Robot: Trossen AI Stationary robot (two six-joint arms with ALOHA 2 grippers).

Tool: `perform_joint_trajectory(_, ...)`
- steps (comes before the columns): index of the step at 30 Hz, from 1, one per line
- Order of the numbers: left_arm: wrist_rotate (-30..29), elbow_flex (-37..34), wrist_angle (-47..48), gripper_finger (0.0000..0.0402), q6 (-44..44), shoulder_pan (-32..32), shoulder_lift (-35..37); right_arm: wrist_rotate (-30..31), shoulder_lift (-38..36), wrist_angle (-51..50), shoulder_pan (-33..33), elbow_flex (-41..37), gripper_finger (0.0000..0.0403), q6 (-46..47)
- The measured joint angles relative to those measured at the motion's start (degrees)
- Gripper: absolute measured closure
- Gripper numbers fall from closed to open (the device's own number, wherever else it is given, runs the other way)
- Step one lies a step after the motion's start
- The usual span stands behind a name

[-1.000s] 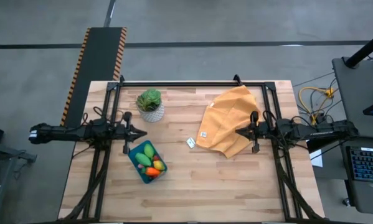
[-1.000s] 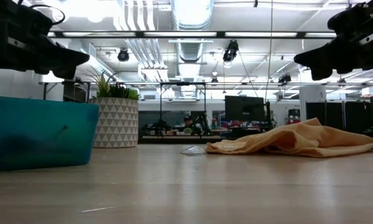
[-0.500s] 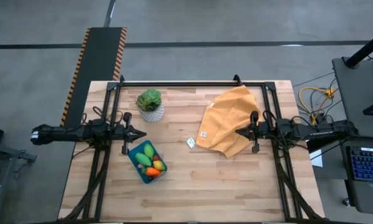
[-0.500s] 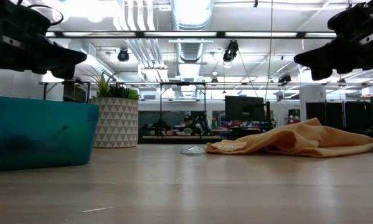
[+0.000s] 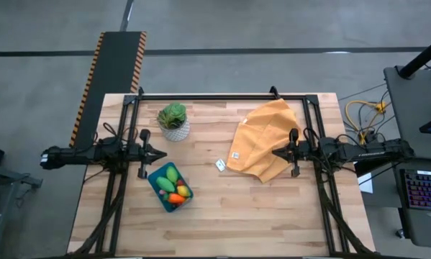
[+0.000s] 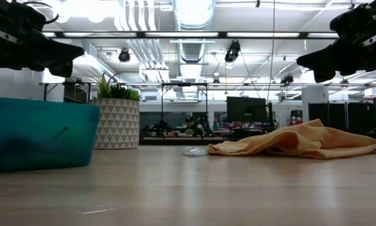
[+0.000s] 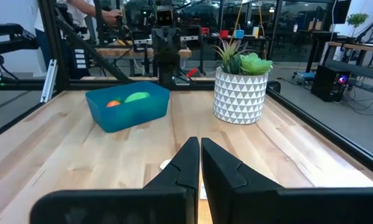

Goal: Pick and placing Produce into tupperware
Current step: Return to Home Position

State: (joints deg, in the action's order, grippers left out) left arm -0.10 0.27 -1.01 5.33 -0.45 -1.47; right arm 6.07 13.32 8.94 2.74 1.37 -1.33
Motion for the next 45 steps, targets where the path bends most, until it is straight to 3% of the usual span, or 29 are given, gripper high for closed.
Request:
perform_joint_trajectory(19, 1.3, 0.0, -0.2, 0.0402, 1.3, 0.0, -0.7, 0.0, 0.0, -0.2, 0.0, 0.0, 0.0394, -1.7)
perform_joint_trajectory(35, 1.5, 0.0, -0.4, 0.0402, 1.3, 0.0, -1.6, 0.0, 0.0, -0.2, 0.0, 0.0, 0.0394, 4.8)
perform_joint_trajectory(45, 1.4, 0.0, -0.5, 0.0402, 1.3, 0.0, -1.8, 0.0, 0.0, -0.2, 0.0, 0.0, 0.0394, 4.1)
